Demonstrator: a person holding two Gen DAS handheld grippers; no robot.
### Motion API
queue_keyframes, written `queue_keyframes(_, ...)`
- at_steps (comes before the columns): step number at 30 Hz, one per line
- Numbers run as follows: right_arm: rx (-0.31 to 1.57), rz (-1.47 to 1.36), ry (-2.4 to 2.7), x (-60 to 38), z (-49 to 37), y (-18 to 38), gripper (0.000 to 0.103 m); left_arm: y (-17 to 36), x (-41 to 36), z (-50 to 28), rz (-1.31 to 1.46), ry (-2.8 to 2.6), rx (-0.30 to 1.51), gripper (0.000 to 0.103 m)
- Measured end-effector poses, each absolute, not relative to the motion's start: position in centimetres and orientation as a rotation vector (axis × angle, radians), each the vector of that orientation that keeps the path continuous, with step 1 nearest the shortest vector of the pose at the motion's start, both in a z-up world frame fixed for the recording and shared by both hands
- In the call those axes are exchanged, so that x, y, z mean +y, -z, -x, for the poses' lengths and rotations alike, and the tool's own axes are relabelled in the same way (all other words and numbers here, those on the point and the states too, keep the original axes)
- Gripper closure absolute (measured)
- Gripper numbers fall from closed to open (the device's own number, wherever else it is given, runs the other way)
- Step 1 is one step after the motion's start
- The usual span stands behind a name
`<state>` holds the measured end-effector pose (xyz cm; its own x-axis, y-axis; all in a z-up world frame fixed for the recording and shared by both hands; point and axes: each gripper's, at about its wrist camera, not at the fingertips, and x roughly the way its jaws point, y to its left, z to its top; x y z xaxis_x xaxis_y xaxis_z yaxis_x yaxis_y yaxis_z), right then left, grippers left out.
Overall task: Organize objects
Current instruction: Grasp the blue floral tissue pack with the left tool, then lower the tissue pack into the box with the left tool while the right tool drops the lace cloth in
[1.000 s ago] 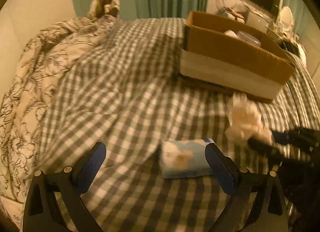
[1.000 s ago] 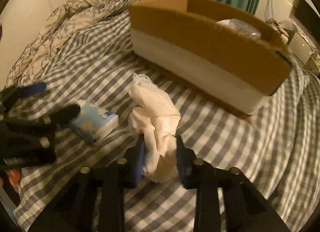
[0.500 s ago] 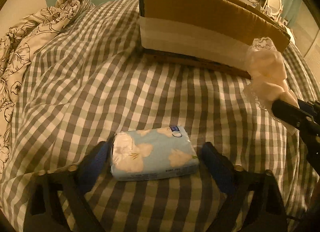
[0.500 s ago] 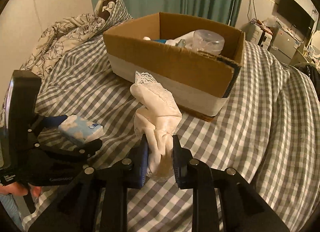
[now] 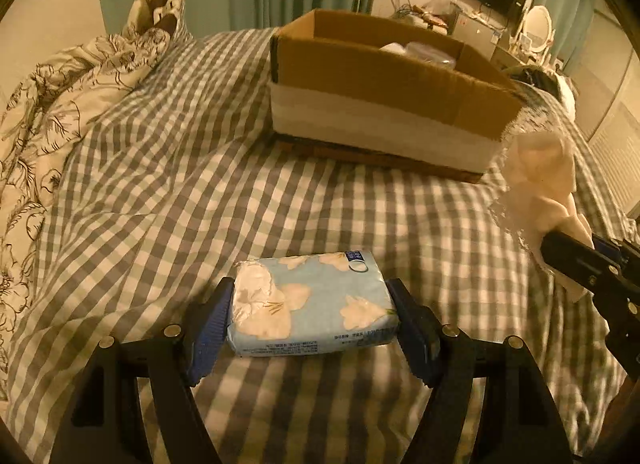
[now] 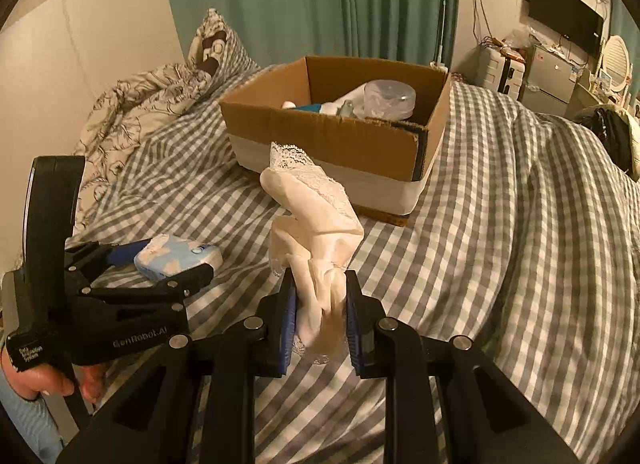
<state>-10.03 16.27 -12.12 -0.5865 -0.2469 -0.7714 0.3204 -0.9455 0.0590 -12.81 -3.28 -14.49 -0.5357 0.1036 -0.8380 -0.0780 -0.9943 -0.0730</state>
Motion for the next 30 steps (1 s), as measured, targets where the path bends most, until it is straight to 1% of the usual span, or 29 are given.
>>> queue_keyframes(7,0.104,-1.14,2.578,16.7,7.9,9.6,0.082,11.6,-3.1,11.2,1.356,-2.717,-0.009,0.027)
queue_keyframes(12,0.074,-1.059,2.605,17.2,7.0,6.7,0.082,8.4,-2.9,10.6,1.259,-2.747,-0.027,0.027)
queue_keyframes(16,0.093,-0.994,2.628,17.3,7.2,4.4,0.082,5.9,-2.6,11.3,1.184,-2.766,-0.027,0.027)
queue_keyframes(25,0.12,-0.859,2.671,17.3,11.6,-0.8,0.082,-0.1,-1.6,16.3,1.012,-2.836,-0.009,0.027)
queue_keyframes(30,0.1,-0.825,2.675,17.5,15.7,-2.7,0.082,-1.8,-1.4,20.0,0.945,-2.883,0.013,0.027)
